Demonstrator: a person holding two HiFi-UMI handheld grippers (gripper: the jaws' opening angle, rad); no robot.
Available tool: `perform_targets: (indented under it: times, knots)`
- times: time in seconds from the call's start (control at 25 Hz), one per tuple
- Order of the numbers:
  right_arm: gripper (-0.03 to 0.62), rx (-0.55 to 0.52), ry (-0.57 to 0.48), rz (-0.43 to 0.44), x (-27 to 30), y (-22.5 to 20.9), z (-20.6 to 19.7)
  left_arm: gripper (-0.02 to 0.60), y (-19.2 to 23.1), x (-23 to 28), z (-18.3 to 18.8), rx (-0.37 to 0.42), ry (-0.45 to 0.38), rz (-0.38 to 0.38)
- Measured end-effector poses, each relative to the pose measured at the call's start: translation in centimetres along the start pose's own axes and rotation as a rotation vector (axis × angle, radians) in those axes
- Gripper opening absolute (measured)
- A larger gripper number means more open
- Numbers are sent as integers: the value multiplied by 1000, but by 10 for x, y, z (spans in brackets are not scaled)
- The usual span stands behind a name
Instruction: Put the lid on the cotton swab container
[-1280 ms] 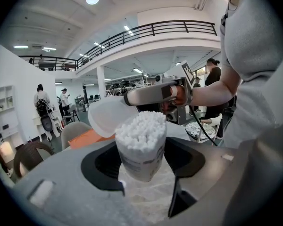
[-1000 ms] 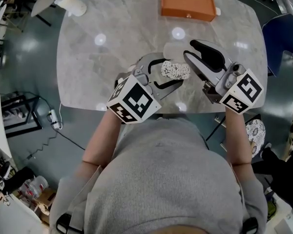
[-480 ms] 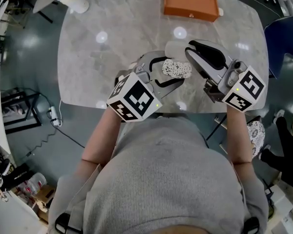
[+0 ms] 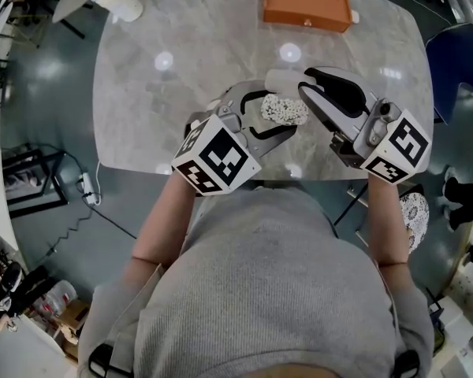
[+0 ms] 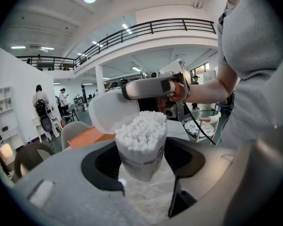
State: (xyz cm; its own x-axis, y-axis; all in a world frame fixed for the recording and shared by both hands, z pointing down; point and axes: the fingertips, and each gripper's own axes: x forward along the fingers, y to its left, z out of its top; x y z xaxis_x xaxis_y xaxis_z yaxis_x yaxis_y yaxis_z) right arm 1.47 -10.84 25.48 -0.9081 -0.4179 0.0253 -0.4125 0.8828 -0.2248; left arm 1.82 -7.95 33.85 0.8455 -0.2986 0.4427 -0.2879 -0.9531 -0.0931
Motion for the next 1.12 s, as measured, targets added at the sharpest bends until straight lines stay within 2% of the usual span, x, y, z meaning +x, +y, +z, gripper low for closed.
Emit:
perform_targets:
  times: [0.6,1.12]
  knots:
    - [115,96,-69,99,-2,23,7,278,-3,-7,-2,-35,-15,8]
    - [100,89,-72,140,-3,29,8,276,5,-6,1,-46,-23,26]
